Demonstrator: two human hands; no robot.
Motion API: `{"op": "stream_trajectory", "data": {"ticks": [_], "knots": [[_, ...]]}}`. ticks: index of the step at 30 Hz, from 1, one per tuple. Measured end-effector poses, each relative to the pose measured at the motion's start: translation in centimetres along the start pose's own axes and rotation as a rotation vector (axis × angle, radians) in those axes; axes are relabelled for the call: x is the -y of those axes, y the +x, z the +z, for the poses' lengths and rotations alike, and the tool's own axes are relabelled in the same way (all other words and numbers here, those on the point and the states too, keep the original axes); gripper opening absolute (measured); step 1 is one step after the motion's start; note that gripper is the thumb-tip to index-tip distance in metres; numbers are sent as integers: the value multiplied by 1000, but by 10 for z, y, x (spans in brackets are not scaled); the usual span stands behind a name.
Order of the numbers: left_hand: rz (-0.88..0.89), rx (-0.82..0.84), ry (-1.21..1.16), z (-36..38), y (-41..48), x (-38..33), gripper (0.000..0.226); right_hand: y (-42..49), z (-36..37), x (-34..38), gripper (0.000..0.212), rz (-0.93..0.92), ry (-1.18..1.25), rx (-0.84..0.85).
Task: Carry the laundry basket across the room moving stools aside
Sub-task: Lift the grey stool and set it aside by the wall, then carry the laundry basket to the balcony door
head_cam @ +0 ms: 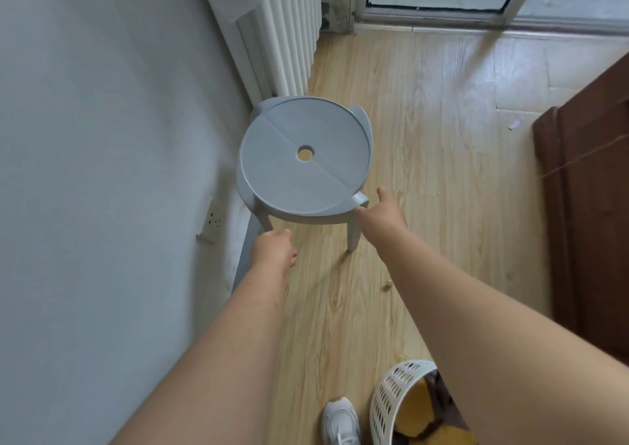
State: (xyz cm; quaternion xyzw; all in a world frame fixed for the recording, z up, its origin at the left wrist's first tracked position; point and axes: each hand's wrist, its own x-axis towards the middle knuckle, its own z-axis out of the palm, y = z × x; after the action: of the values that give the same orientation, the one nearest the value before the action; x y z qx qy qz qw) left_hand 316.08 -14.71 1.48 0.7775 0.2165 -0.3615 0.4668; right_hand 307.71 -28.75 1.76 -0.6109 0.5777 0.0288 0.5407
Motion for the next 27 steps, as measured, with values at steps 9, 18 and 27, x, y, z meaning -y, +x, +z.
{"op": "stream_trajectory", "data": {"ticks": [9, 18, 27], "knots": [[-10, 286, 551, 46, -90, 84, 31, -48, -114, -86, 45, 77, -162, -32], [-80, 310, 1037, 68, -179, 242, 37, -111, -225, -256, 48, 260, -441, 1], [-387, 51, 959, 60, -211, 335, 26, -156, -267, -366, 43, 520, -638, 248]]}}
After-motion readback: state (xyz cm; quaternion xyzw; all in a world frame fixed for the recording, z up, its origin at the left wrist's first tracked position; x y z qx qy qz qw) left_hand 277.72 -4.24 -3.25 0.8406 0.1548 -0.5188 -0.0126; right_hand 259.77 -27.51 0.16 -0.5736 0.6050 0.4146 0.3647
